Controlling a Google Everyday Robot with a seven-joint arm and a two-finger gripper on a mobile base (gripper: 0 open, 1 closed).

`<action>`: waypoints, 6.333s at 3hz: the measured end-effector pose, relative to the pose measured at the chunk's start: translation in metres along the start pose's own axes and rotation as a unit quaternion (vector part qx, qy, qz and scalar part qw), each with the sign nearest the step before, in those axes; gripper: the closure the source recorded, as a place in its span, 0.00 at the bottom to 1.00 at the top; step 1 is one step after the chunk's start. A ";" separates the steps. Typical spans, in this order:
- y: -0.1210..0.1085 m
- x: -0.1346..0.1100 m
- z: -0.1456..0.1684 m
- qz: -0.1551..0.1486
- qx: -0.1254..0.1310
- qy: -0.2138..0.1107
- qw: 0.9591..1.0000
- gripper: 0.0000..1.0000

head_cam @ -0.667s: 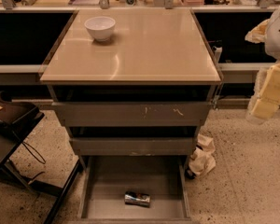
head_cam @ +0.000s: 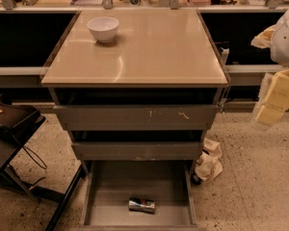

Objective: Pick redbull can from bottom drawer and place on counter

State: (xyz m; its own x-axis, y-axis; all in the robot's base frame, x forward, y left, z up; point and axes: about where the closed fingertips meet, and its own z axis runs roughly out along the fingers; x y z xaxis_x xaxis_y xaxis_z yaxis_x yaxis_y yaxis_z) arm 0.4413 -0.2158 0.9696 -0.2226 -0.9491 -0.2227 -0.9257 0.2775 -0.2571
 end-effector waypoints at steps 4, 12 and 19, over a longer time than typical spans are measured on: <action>0.019 0.050 0.170 0.085 -0.064 -0.043 0.993 0.00; 0.134 -0.089 0.537 0.149 -0.153 -0.247 0.945 0.00; 0.162 -0.077 0.768 0.275 -0.124 -0.251 0.920 0.00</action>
Offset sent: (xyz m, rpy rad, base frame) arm 0.0436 -0.0262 -0.1975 0.1976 0.1084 -0.1602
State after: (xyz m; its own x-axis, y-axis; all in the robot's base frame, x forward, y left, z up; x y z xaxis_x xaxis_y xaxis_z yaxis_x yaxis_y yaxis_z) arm 0.5432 0.0168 0.2231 -0.5671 -0.4694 -0.6768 -0.7696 0.5946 0.2325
